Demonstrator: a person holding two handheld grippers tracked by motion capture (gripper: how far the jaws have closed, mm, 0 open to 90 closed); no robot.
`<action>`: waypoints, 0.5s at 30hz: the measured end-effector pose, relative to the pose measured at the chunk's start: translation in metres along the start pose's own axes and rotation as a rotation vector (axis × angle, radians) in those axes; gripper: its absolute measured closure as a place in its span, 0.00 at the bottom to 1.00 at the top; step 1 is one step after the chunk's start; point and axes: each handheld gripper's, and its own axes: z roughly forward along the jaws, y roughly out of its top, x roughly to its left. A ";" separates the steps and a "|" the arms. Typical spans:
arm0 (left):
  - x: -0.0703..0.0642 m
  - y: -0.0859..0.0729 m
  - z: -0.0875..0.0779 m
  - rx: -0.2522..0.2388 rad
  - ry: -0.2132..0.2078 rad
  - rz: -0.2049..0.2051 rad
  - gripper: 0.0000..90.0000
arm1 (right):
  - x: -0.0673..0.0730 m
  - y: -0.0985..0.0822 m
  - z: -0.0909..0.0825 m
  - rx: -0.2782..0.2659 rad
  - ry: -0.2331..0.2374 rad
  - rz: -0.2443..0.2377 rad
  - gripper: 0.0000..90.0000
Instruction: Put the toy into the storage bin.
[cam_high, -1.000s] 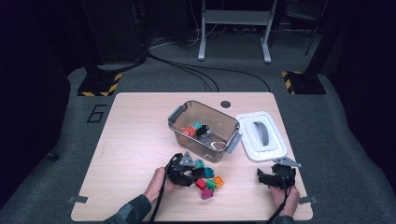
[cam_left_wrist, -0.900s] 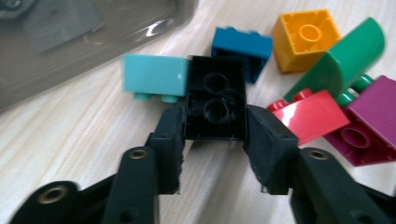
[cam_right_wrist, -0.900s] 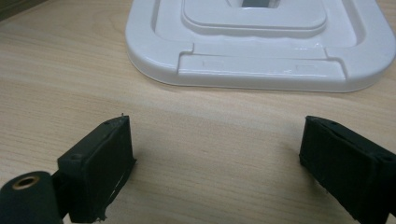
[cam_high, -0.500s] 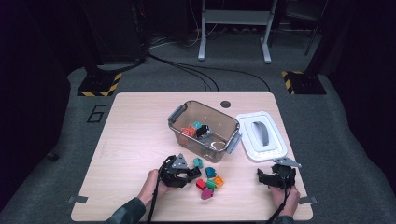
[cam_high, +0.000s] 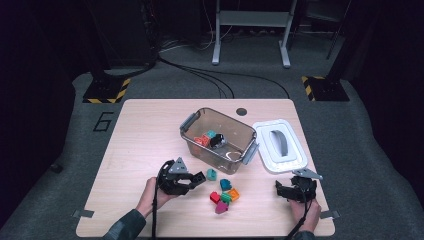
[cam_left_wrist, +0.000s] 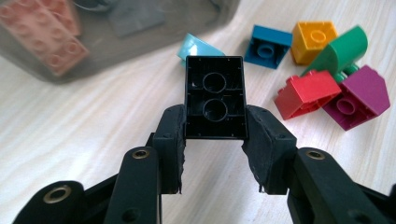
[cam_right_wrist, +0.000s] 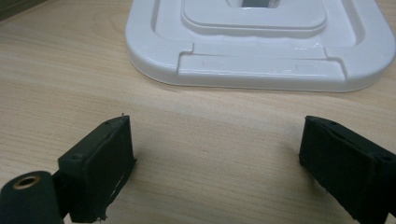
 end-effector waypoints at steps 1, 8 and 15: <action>0.002 0.001 -0.003 -0.002 0.003 -0.002 0.66 | 0.000 0.000 0.000 0.000 0.000 0.000 0.10; 0.012 0.012 -0.020 -0.028 0.026 -0.010 0.66 | 0.000 0.000 0.000 0.000 0.000 0.000 0.10; 0.022 0.024 -0.039 -0.053 0.042 -0.012 0.66 | 0.000 0.000 0.000 0.000 0.000 0.000 0.10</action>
